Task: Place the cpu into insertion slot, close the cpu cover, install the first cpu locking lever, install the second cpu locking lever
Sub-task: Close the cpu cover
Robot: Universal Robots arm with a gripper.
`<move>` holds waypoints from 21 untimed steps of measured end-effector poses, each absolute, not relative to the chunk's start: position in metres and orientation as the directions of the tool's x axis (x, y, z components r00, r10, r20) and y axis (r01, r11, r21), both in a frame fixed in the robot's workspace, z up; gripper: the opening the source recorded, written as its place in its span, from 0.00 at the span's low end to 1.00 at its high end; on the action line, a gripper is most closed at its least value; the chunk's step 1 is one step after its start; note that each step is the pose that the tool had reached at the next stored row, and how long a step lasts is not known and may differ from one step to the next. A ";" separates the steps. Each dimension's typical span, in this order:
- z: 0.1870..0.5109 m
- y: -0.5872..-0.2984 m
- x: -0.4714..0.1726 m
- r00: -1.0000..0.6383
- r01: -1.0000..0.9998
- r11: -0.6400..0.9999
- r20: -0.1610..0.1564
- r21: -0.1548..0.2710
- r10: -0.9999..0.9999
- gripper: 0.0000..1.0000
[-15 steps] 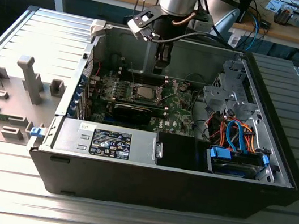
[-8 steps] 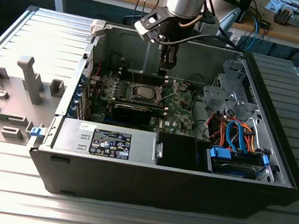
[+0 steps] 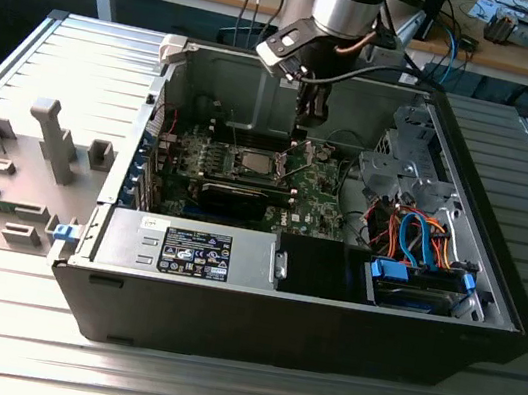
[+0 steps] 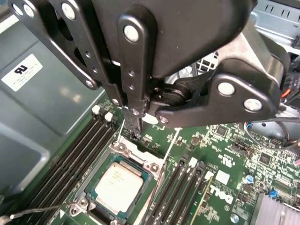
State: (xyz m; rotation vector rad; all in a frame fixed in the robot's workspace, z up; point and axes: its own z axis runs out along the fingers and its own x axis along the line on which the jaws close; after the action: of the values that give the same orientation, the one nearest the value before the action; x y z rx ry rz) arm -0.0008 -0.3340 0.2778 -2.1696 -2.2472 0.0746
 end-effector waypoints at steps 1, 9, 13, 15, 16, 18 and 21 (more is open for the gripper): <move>0.278 -0.334 0.000 -0.036 0.998 0.035 -0.021 -0.046 0.999 0.11; 0.276 -0.334 0.002 -0.036 0.998 0.035 -0.021 -0.047 0.999 0.11; 0.275 -0.334 0.005 -0.036 0.998 0.035 -0.021 -0.047 0.999 0.11; 0.274 -0.334 0.007 -0.036 0.998 0.035 -0.021 -0.047 0.999 0.11; 0.273 -0.334 0.009 -0.036 0.998 0.035 -0.021 -0.047 0.999 0.11; 0.271 -0.334 0.014 -0.036 0.998 0.035 -0.021 -0.049 0.999 0.11; 0.269 -0.334 0.024 -0.036 0.998 0.035 -0.021 -0.054 0.999 0.11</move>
State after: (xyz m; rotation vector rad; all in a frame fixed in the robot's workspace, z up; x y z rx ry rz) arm 0.0245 -0.3341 0.2689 -2.1653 -2.2436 0.0826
